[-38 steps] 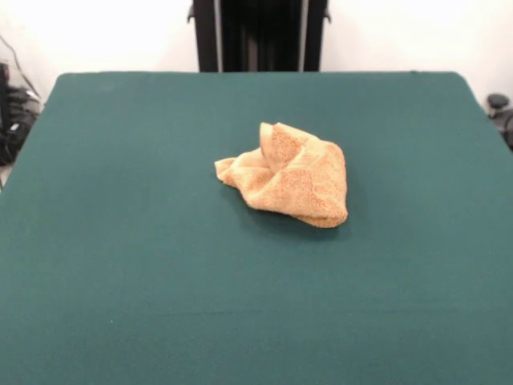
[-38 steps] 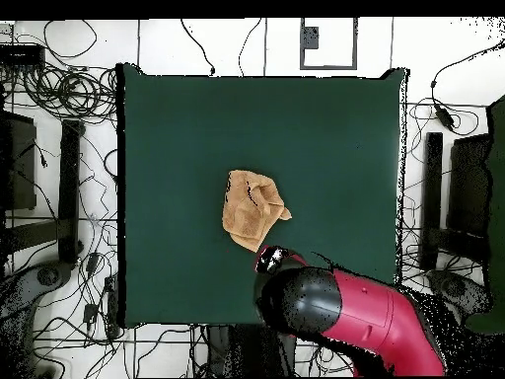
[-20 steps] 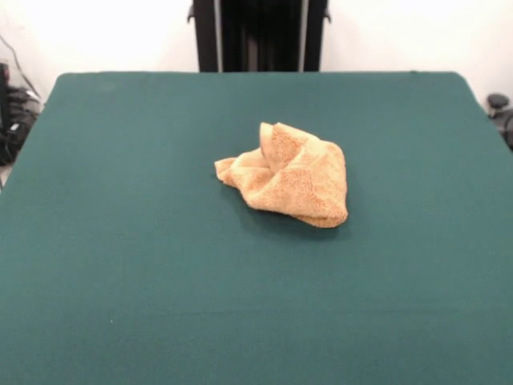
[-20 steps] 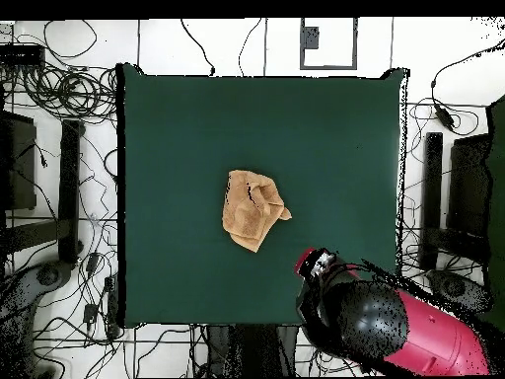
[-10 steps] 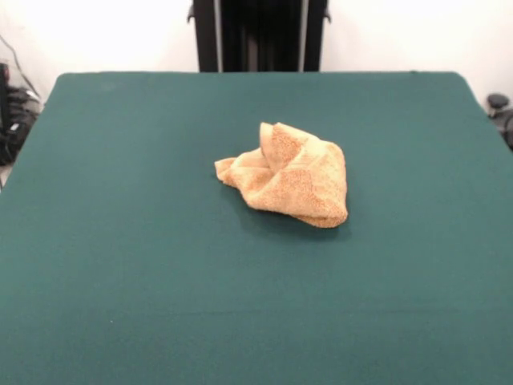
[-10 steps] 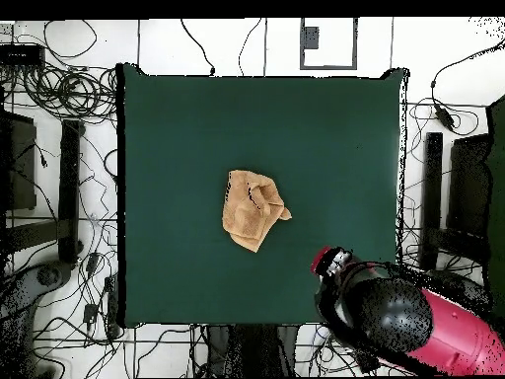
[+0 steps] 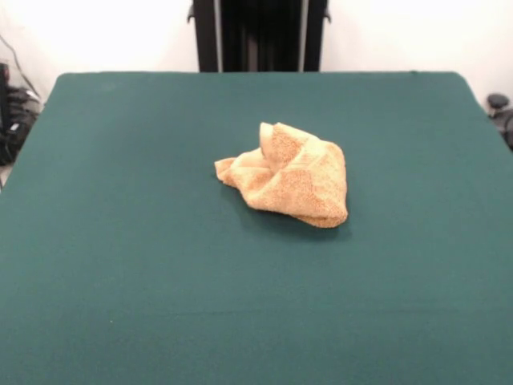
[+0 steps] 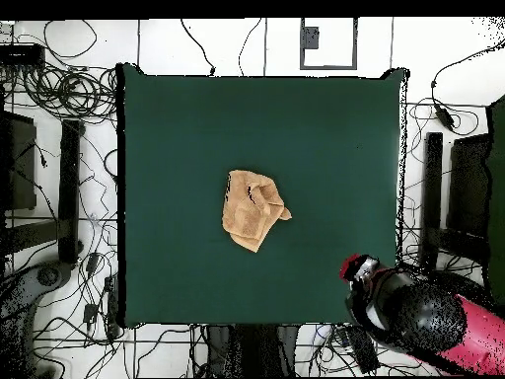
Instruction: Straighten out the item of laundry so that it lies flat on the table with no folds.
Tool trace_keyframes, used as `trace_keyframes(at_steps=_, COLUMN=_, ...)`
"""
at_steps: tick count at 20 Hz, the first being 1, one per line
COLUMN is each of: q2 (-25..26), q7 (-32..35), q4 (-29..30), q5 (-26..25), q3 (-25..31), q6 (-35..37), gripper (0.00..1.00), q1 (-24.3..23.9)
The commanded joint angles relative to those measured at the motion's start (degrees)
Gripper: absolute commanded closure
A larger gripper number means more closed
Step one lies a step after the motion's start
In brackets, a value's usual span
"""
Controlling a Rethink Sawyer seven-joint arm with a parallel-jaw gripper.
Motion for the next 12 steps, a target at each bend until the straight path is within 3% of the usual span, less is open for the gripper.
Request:
trace_keyframes(at_steps=1, q2=7.3, q7=-18.8, q4=1.2, q5=-5.4, q3=11.7, q6=-1.6, gripper=0.0, q1=-2.5)
trace_keyframes(at_steps=12, q2=16.9, q7=-11.0, q4=-2.3, q5=-14.2, q3=14.1, q6=-8.2, gripper=0.0, q1=-2.8)
